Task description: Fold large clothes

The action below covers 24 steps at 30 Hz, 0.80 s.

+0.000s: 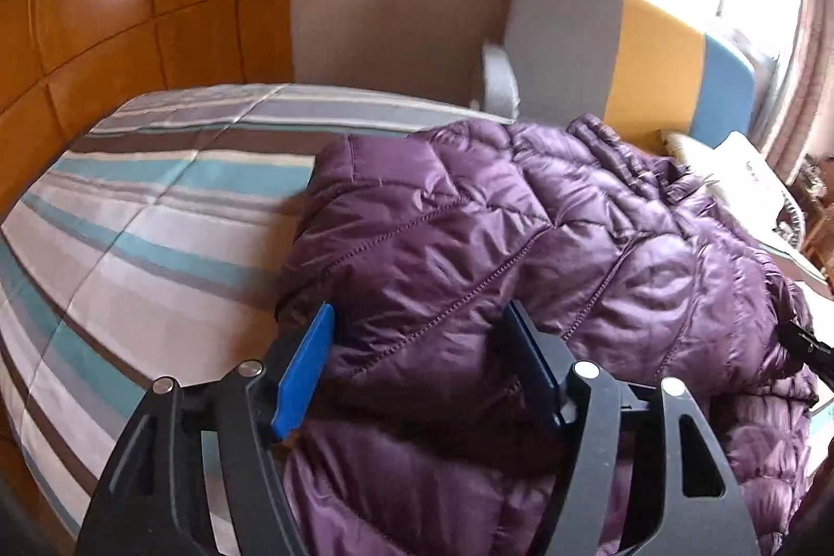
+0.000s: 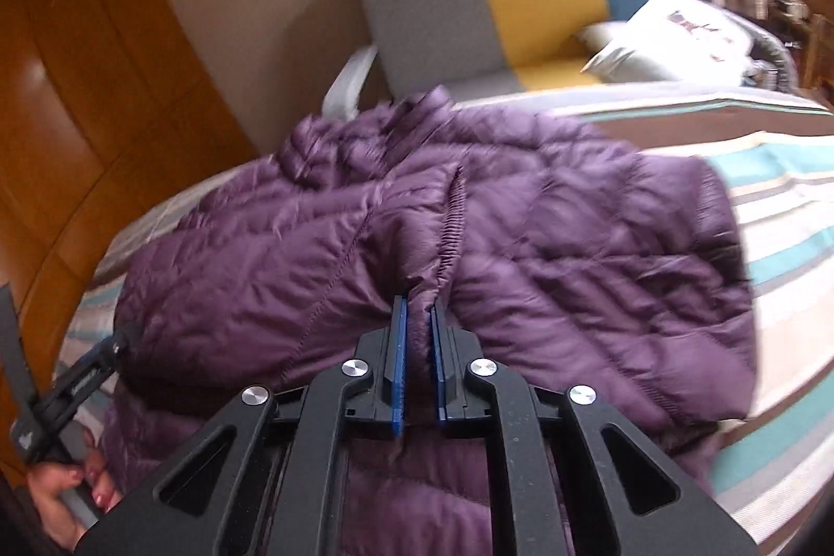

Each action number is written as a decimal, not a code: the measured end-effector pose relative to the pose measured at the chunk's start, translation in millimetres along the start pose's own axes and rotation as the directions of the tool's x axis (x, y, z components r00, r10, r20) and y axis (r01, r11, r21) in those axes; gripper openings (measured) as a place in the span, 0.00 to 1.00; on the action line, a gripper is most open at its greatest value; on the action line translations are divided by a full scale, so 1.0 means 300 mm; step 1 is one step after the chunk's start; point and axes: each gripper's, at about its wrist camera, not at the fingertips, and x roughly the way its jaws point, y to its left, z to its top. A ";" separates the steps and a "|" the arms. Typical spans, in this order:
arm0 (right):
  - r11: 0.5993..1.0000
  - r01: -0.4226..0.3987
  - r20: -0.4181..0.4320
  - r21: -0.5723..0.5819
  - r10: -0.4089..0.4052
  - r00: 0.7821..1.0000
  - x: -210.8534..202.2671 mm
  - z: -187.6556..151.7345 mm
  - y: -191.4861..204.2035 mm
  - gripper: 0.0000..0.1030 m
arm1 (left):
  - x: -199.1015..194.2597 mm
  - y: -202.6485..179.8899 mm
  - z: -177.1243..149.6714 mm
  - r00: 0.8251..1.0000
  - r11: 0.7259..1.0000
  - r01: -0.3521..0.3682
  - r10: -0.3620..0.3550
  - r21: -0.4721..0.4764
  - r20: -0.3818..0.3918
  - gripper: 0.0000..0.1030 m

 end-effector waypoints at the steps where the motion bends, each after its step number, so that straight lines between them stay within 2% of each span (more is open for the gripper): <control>1: 1.000 0.015 0.010 0.011 -0.015 1.000 -0.011 0.006 -0.018 0.08 | -0.006 -0.010 -0.003 1.000 1.000 -0.002 0.002 0.011 0.006 0.64; 6: 1.000 0.006 -0.071 0.023 -0.004 0.997 0.039 -0.020 -0.066 0.09 | 0.049 -0.038 -0.023 0.999 0.999 -0.007 0.010 0.050 -0.049 0.65; 7: 1.000 0.005 -0.070 0.028 -0.003 0.998 0.035 -0.017 -0.071 0.15 | 0.038 -0.039 -0.017 0.999 0.999 -0.002 0.004 0.047 -0.047 0.65; 10: 0.998 0.057 0.034 0.001 -0.057 0.998 -0.065 -0.002 -0.055 0.17 | -0.015 -0.026 -0.007 0.999 0.999 0.026 -0.026 0.019 -0.030 0.65; 11: 0.998 0.062 0.093 -0.027 -0.059 0.994 -0.107 0.012 -0.030 0.17 | -0.032 -0.025 -0.001 0.999 0.999 0.033 -0.033 0.010 -0.017 0.65; 13: 0.993 0.066 0.134 -0.094 -0.053 0.990 -0.130 0.034 0.027 0.17 | -0.059 -0.044 0.023 0.999 0.999 0.041 -0.042 0.020 0.015 0.66; 15: 0.985 0.050 0.102 -0.165 -0.033 0.994 -0.097 0.062 0.098 0.17 | -0.051 -0.089 0.055 0.998 0.997 0.061 -0.062 0.053 0.011 0.66; 18: 0.964 0.073 0.038 -0.256 -0.066 0.997 0.009 0.078 0.173 0.17 | -0.008 -0.166 0.090 0.998 0.991 0.063 -0.063 0.120 -0.005 0.66; 21: 0.951 0.101 0.008 -0.291 -0.103 0.995 0.085 0.079 0.192 0.17 | 0.066 -0.245 0.107 0.996 0.977 0.080 -0.068 0.197 -0.064 0.66; 24: 0.948 0.151 -0.015 -0.279 -0.162 0.987 0.146 0.077 0.157 0.17 | 0.138 -0.263 0.107 0.997 0.970 0.027 -0.009 0.243 -0.076 0.67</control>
